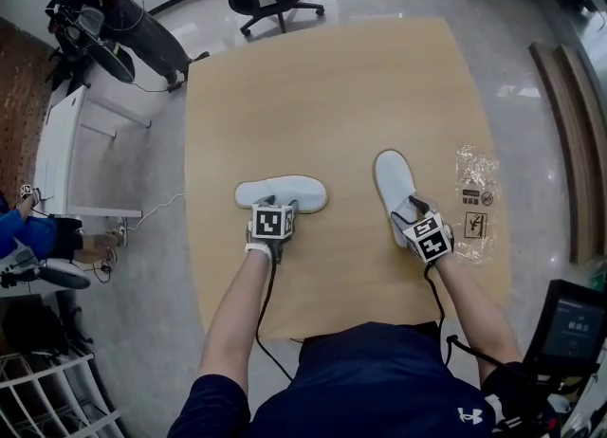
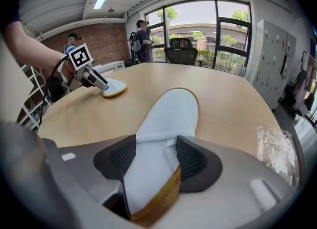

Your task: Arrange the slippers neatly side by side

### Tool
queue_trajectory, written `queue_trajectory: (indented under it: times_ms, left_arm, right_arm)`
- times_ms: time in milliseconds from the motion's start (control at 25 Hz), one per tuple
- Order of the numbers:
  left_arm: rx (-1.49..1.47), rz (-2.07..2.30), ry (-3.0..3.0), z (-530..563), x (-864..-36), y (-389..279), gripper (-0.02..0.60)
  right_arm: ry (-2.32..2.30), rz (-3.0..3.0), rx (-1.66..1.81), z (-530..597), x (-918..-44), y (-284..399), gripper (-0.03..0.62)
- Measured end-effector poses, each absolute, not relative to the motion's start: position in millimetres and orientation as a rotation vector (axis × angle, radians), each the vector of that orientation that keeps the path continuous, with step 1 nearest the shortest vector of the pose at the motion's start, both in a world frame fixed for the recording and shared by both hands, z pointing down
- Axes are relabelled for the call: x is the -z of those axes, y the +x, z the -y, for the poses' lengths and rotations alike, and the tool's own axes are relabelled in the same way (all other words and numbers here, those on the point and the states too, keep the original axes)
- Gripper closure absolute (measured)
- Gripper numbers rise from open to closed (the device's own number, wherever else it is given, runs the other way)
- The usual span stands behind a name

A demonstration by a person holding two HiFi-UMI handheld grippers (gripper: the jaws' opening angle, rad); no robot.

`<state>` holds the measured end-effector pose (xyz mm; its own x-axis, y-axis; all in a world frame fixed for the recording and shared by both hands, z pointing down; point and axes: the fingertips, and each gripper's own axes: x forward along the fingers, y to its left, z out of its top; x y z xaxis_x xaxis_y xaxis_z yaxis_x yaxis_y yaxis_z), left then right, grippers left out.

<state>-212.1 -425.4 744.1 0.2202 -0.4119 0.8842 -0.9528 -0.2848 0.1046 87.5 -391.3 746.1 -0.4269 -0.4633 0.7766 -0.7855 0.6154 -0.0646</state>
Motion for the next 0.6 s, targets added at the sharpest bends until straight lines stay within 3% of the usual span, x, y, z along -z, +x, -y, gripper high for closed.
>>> queue_trajectory:
  times_ms: [400, 600]
  left_arm:
    - [-0.587, 1.304, 1.490, 401.3, -742.4, -181.3, 0.318]
    - [-0.543, 1.295, 1.572, 395.6, -712.2, -176.0, 0.318]
  right_arm:
    - [0.951, 2.092, -0.546, 374.2, -753.2, 64.6, 0.329]
    - [0.921, 2.102, -0.558, 374.8, -757.2, 62.5, 0.330]
